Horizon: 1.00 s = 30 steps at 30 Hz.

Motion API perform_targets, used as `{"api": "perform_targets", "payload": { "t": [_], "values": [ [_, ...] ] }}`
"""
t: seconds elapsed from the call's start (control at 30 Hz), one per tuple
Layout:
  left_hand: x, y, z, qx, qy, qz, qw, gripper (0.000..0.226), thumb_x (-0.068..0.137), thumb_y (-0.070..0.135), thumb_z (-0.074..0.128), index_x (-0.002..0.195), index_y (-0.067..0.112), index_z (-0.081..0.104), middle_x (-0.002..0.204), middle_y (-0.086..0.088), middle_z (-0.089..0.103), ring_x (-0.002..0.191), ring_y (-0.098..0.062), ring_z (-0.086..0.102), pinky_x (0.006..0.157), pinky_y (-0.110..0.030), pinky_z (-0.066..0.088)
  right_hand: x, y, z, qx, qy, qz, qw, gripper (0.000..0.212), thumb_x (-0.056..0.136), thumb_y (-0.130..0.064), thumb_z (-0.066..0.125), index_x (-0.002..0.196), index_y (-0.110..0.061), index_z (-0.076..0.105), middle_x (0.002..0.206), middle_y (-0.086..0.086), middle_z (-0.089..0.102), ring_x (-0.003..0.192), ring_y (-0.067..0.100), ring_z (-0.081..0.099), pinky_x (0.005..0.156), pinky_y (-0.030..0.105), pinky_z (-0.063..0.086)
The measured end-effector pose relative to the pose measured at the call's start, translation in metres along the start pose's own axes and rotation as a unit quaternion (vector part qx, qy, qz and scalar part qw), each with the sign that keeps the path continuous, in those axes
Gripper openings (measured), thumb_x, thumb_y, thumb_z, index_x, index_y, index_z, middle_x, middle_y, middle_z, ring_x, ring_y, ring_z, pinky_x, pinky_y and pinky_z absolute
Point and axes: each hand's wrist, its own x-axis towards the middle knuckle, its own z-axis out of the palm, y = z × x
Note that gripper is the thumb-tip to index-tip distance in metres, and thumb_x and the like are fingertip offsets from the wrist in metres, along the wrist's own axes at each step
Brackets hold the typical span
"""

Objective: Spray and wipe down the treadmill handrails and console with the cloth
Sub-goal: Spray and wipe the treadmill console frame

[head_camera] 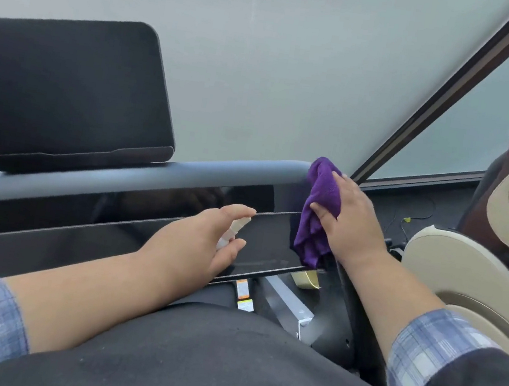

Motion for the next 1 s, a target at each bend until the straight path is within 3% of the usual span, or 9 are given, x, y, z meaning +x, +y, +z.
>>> {"api": "perform_targets", "payload": {
  "t": [0.07, 0.2, 0.43, 0.53, 0.67, 0.87, 1.0],
  "values": [
    [-0.008, -0.008, -0.005, -0.002, 0.015, -0.016, 1.000, 0.047, 0.092, 0.053, 0.045, 0.132, 0.060, 0.019, 0.113, 0.020, 0.058, 0.083, -0.005, 0.056, 0.071, -0.022, 0.042, 0.018, -0.004, 0.001, -0.054, -0.030, -0.073, 0.995, 0.073, 0.092, -0.048, 0.061, 0.154, -0.021, 0.035, 0.159, 0.009, 0.036, 0.147, 0.029, 0.028, 0.122, 0.041, 0.019],
    [-0.023, -0.024, -0.009, -0.017, 0.044, -0.057, 0.997, 0.049, 0.092, 0.053, 0.046, 0.132, 0.060, 0.020, 0.112, 0.024, 0.059, 0.082, -0.001, 0.055, 0.072, -0.019, 0.039, 0.043, -0.031, 0.019, -0.198, -0.081, -0.164, 0.963, 0.080, 0.090, -0.068, 0.039, 0.159, -0.033, 0.016, 0.165, 0.002, 0.022, 0.152, 0.024, 0.013, 0.123, 0.050, 0.012],
    [-0.033, -0.038, -0.017, -0.037, 0.104, -0.092, 0.990, 0.049, 0.092, 0.049, 0.050, 0.135, 0.055, 0.026, 0.114, 0.019, 0.057, 0.083, -0.007, 0.056, 0.072, -0.024, 0.042, 0.038, -0.140, 0.092, -0.206, -0.113, -0.267, 0.935, 0.078, 0.095, -0.065, 0.040, 0.158, -0.037, 0.005, 0.165, 0.002, 0.020, 0.152, 0.026, 0.010, 0.121, 0.055, 0.001],
    [-0.033, -0.035, -0.016, -0.038, 0.104, -0.089, 0.990, 0.049, 0.092, 0.047, 0.051, 0.135, 0.054, 0.027, 0.121, 0.019, 0.058, 0.089, -0.009, 0.058, 0.076, -0.026, 0.045, 0.037, -0.152, 0.100, -0.200, -0.110, -0.259, 0.939, 0.076, 0.095, -0.055, 0.046, 0.158, -0.034, 0.009, 0.162, 0.003, 0.023, 0.150, 0.027, 0.013, 0.121, 0.054, 0.003],
    [-0.023, -0.025, -0.014, -0.038, 0.089, -0.075, 0.992, 0.051, 0.093, 0.046, 0.052, 0.133, 0.058, 0.022, 0.113, 0.020, 0.055, 0.085, -0.005, 0.054, 0.074, -0.025, 0.042, 0.041, -0.124, 0.078, -0.185, -0.105, -0.236, 0.948, 0.076, 0.093, -0.058, 0.054, 0.157, -0.034, 0.021, 0.160, -0.002, 0.028, 0.148, 0.022, 0.018, 0.122, 0.048, 0.008],
    [-0.004, -0.005, -0.011, -0.041, 0.051, -0.041, 0.997, 0.049, 0.093, 0.050, 0.048, 0.130, 0.064, 0.020, 0.112, 0.028, 0.049, 0.081, 0.000, 0.052, 0.072, -0.024, 0.041, 0.041, -0.048, 0.020, -0.201, -0.079, -0.078, 0.973, 0.076, 0.092, -0.055, 0.059, 0.156, -0.035, 0.023, 0.161, -0.002, 0.026, 0.148, 0.023, 0.018, 0.122, 0.043, 0.016],
    [0.003, 0.005, -0.011, -0.021, 0.031, -0.011, 0.999, 0.050, 0.092, 0.053, 0.046, 0.130, 0.065, 0.017, 0.103, 0.026, 0.050, 0.073, 0.008, 0.051, 0.062, -0.014, 0.036, 0.022, -0.030, 0.008, -0.181, -0.052, 0.016, 0.982, 0.074, 0.093, -0.050, 0.060, 0.155, -0.032, 0.025, 0.159, 0.003, 0.028, 0.142, 0.028, 0.026, 0.113, 0.044, 0.030]
  ]
}}
